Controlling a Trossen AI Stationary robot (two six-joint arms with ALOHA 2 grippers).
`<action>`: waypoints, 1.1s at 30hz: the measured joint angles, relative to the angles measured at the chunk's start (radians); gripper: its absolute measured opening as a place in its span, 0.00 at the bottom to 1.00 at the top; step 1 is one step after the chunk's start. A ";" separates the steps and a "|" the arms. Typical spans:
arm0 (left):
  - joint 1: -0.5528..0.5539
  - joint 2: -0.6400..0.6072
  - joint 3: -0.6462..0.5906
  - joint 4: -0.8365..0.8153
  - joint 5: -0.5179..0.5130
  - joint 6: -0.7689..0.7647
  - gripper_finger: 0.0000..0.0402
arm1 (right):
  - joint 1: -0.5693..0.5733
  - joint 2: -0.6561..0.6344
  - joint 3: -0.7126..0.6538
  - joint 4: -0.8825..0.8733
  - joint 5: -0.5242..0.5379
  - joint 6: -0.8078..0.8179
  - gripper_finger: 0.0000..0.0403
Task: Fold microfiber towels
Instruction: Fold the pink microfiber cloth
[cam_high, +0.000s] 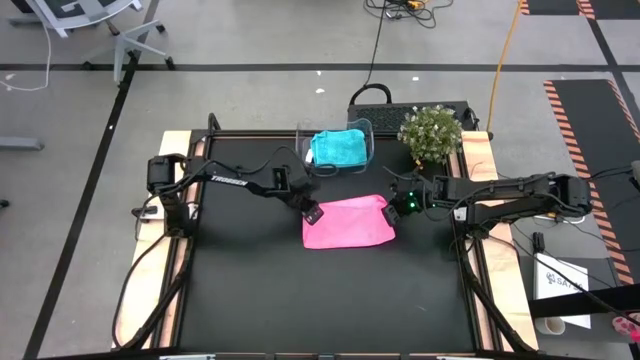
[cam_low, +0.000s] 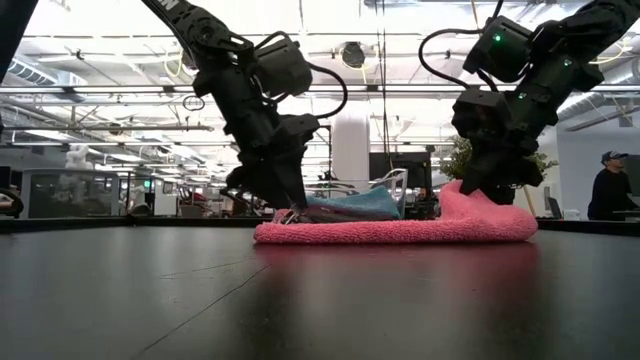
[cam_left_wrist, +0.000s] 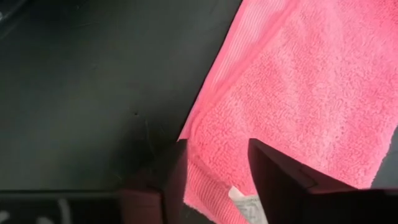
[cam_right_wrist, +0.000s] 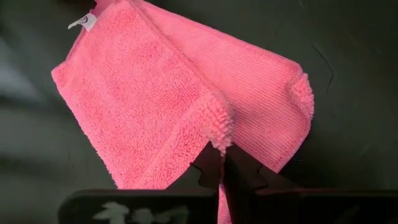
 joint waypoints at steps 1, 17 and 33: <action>0.001 0.000 0.000 0.002 0.000 0.000 0.44 | 0.000 0.000 0.000 0.000 0.000 0.005 0.00; 0.008 0.067 0.000 0.031 0.000 -0.024 0.46 | 0.000 0.000 0.000 0.006 0.003 0.016 0.00; 0.014 0.053 0.000 0.027 -0.016 -0.054 0.38 | 0.000 0.000 0.000 0.003 0.004 0.018 0.00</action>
